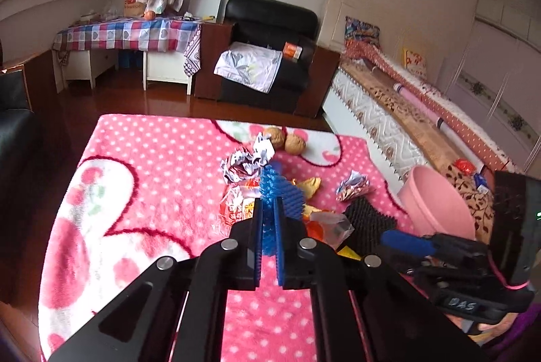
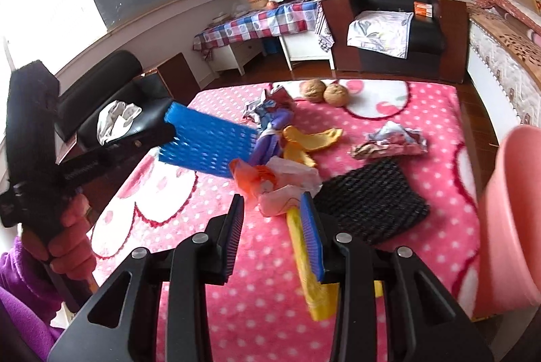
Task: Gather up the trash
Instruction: 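Grasp the blue mesh foam with the left gripper while the right gripper grasps the orange plastic wrapper, then lift the blue foam and orange wrapper and carry both over the pink bucket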
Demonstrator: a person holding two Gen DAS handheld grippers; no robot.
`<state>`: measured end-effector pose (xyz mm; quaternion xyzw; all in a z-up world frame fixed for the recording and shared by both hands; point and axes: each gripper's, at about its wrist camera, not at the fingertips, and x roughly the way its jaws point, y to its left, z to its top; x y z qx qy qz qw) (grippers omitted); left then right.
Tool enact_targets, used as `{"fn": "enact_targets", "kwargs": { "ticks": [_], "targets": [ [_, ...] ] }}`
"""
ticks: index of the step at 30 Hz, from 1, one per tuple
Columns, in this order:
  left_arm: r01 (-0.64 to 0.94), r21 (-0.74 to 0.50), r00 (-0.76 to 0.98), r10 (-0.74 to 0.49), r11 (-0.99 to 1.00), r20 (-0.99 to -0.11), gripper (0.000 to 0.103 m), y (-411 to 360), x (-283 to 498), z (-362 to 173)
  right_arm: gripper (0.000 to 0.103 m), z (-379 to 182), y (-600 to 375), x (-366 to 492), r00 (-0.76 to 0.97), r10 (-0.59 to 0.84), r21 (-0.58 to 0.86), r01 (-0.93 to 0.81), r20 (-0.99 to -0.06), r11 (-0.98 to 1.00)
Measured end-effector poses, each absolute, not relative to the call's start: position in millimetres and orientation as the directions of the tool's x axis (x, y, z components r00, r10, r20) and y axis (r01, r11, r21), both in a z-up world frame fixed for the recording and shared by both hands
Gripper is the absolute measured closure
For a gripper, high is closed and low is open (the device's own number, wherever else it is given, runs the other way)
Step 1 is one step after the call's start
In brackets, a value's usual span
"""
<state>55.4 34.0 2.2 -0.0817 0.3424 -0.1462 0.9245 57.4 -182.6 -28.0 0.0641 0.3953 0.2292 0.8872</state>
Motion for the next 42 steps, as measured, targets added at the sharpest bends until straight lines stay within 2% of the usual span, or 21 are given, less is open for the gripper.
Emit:
{"fn": "enact_targets", "kwargs": {
  "ticks": [14,17,22,24,26,27,28,31,42],
  "targets": [
    [0.171,-0.289,0.773,-0.310,0.942,-0.554,0.098,66.4,42.3,21.8,0.068,-24.7,-121.5,85.1,0.550,0.471,0.212,-0.469,-0.690,0.858],
    [0.155,-0.301,0.780,-0.304,0.941,-0.547,0.098,75.7,42.0,23.0,0.068,-26.8,-104.7,87.1,0.553,0.452,0.149,-0.505,-0.700,0.850],
    [0.130,-0.327,0.782,-0.300,0.936,-0.546,0.098,88.3,40.9,21.3,0.068,-38.8,-86.6,94.6,0.589,0.341,-0.011,-0.511,-0.733,0.860],
    [0.122,-0.332,0.780,-0.297,0.935,-0.550,0.098,91.4,40.7,19.4,0.068,-44.8,-85.2,98.0,0.583,0.316,-0.029,-0.505,-0.749,0.863],
    [0.117,-0.337,0.778,-0.297,0.934,-0.553,0.098,93.6,41.6,17.7,0.084,-47.2,-87.8,98.4,0.590,0.299,-0.038,-0.491,-0.750,0.871],
    [0.115,-0.340,0.777,-0.297,0.933,-0.554,0.098,94.2,42.2,17.1,0.087,-46.8,-89.0,98.0,0.594,0.296,-0.040,-0.486,-0.748,0.873],
    [0.114,-0.341,0.777,-0.298,0.933,-0.555,0.098,94.2,42.4,16.6,0.092,-45.6,-91.7,97.7,0.590,0.305,-0.024,-0.483,-0.748,0.875],
    [0.118,-0.344,0.774,-0.303,0.932,-0.556,0.098,91.9,43.7,17.2,0.095,-40.4,-100.2,95.3,0.592,0.322,0.008,-0.471,-0.739,0.882],
    [0.168,-0.320,0.773,-0.326,0.932,-0.545,0.098,66.2,43.2,31.4,0.096,10.2,-169.9,83.2,0.644,0.461,0.266,-0.382,-0.611,0.885]
  ]
}}
